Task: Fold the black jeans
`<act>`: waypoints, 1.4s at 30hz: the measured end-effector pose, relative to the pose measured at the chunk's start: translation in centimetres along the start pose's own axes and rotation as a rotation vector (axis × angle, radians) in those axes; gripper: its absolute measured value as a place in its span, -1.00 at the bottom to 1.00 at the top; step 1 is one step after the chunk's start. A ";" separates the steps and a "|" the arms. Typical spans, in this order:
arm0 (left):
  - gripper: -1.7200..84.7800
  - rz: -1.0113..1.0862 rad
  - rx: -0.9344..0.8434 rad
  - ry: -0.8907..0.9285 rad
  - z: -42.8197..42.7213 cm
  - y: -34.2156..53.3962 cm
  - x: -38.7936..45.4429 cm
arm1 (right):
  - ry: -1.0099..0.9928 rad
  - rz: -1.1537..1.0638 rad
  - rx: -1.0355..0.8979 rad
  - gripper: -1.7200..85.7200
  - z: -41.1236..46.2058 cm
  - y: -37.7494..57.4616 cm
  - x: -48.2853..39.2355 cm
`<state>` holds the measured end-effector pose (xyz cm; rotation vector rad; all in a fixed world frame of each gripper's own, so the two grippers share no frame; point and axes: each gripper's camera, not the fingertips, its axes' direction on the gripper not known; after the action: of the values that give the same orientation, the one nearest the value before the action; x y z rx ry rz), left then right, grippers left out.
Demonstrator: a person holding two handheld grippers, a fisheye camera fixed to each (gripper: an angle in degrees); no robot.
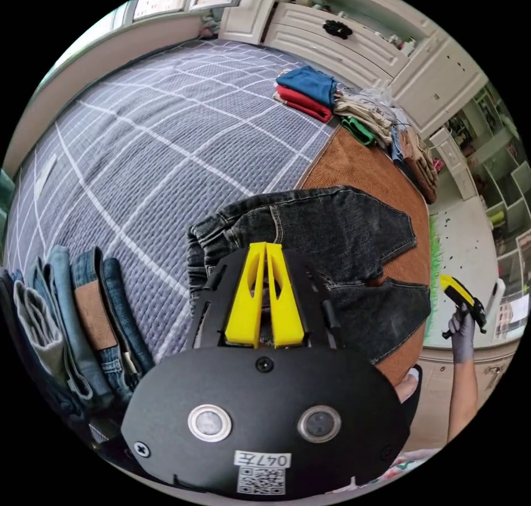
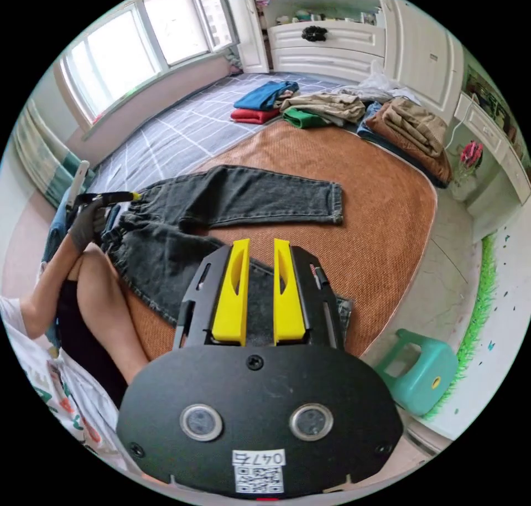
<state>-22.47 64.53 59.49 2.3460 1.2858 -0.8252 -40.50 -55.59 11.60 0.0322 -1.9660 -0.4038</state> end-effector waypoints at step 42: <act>-0.77 0.162 -0.059 0.238 8.0 4.2 -9.5 | 0.190 0.082 -0.197 -0.84 -4.9 1.1 -7.9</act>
<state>-25.50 51.75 59.39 2.5188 1.1695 -0.4634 -32.63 -54.17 6.70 -0.1315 -1.7279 -0.5194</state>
